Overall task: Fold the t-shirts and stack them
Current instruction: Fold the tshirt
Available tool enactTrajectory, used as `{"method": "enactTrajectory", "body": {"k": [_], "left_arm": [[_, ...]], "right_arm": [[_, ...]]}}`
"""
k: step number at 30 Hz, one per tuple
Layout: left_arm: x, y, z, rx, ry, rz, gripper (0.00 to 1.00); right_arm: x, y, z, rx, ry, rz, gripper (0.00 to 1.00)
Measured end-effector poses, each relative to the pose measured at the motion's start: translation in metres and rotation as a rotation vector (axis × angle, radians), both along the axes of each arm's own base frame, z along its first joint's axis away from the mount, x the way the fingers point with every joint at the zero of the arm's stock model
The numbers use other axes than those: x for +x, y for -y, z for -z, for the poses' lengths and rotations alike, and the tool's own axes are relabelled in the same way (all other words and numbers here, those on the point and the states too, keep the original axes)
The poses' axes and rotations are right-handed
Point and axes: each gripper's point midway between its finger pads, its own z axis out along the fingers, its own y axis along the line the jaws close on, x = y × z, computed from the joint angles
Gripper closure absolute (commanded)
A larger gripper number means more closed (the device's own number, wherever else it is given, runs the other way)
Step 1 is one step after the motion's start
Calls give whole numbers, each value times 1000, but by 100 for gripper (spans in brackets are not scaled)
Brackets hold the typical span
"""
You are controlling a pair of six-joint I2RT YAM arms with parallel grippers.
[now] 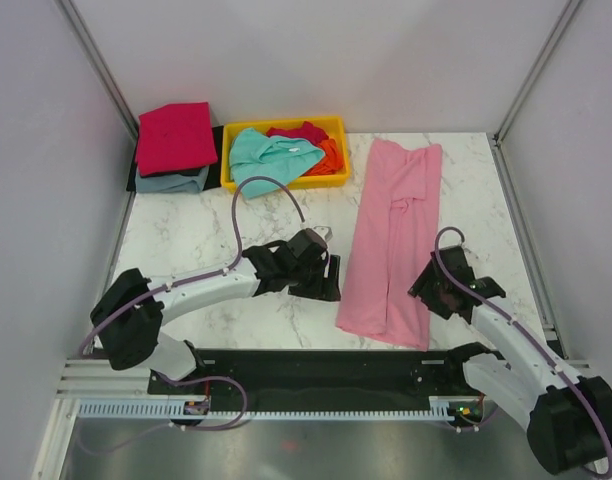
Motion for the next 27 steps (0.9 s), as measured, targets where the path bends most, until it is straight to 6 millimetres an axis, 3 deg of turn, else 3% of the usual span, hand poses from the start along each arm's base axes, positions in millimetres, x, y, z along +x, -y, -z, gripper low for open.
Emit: {"method": "enactTrajectory", "body": {"k": [4, 8, 11, 13, 16, 19, 22, 24, 27], "left_arm": [[-2, 3, 21, -25, -34, 13, 28], [-7, 8, 36, -53, -60, 30, 31], [-13, 10, 49, -76, -89, 39, 32], [-20, 8, 58, -80, -115, 43, 33], [-24, 10, 67, -89, -140, 51, 32], [-26, 20, 70, -120, -161, 64, 34], [-36, 32, 70, -143, -164, 89, 36], [-44, 40, 71, -153, -168, 109, 43], [-55, 49, 75, -165, -190, 119, 62]], "right_arm": [[-20, -19, 4, -13, -6, -57, 37], [-44, -44, 7, -30, -19, -123, 31], [-52, -45, 9, -92, -51, -124, 26], [-45, -41, 2, -144, -48, -94, 24], [-23, -41, -25, -173, 31, -51, 22], [-3, -40, -52, -174, 113, -12, 21], [9, -30, -64, -186, 148, 33, 21], [11, -21, -65, -206, 143, 51, 21], [12, -9, -65, -224, 134, 71, 21]]}}
